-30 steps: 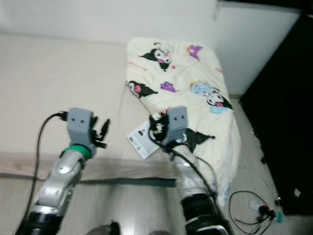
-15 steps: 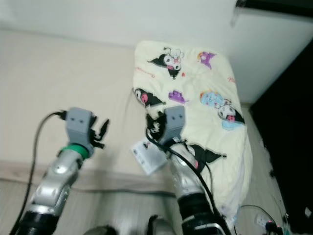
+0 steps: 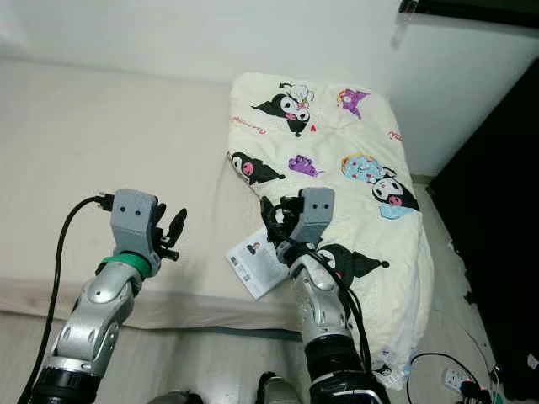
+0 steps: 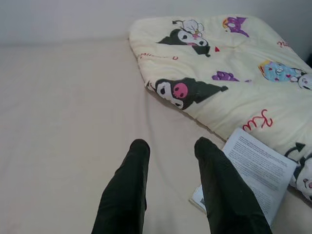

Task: Clean up the room

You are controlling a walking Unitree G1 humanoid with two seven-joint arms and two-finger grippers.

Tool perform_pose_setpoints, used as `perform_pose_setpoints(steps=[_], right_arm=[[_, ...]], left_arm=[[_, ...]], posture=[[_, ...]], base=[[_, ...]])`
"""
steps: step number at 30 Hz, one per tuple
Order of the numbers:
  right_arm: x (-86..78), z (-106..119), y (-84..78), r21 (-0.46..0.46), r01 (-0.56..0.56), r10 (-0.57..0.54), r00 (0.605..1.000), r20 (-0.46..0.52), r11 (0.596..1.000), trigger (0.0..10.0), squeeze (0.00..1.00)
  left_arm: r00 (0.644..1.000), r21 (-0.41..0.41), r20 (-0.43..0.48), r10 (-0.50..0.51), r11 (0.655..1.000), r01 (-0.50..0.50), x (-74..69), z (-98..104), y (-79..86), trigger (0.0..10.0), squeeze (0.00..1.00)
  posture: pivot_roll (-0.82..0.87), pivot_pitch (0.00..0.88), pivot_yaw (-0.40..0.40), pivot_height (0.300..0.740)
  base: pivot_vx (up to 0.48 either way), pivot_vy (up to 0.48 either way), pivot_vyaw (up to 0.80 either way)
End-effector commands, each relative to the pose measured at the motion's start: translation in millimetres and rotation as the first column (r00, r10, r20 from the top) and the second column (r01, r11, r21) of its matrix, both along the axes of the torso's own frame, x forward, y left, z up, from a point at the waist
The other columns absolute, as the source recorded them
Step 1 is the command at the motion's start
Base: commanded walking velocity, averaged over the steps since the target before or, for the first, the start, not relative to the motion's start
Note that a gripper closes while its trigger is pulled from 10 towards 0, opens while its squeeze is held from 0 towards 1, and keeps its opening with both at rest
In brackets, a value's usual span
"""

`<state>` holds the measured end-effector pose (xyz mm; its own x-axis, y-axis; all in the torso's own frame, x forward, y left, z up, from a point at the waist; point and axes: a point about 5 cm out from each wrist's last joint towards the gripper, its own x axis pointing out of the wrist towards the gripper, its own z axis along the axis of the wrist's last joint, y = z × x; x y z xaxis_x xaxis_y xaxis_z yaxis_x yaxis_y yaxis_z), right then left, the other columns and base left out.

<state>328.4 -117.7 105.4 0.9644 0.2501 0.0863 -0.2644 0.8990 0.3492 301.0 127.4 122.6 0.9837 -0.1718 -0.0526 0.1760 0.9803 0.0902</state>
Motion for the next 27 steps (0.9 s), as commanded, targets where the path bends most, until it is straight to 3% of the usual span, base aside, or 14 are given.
perform_pose_setpoints(steps=[1, 27], right_arm=[[-3.3, -5.6, -2.4, 0.034, 0.007, -0.006, 1.0, -0.025, 0.999, 10.0, 0.0], [-3.9, -7.9, -5.1, 0.058, 0.012, -0.01, 0.999, -0.036, 0.998, 10.0, 0.0]], left_arm=[[1.0, 0.014, -0.016, -0.006, 1.0, 0.006, -3.7, -3.4, 1.1, 10.0, 0.0], [1.0, 0.04, -0.017, -0.007, 0.999, 0.007, -7.0, -3.1, 6.3, 10.0, 0.0]], posture=[[-0.03, 0.105, 0.038, 0.71], [-0.03, 0.123, 0.045, 0.6]], base=[[0.0, 0.0, 0.0], [0.0, 0.0, 0.0]])
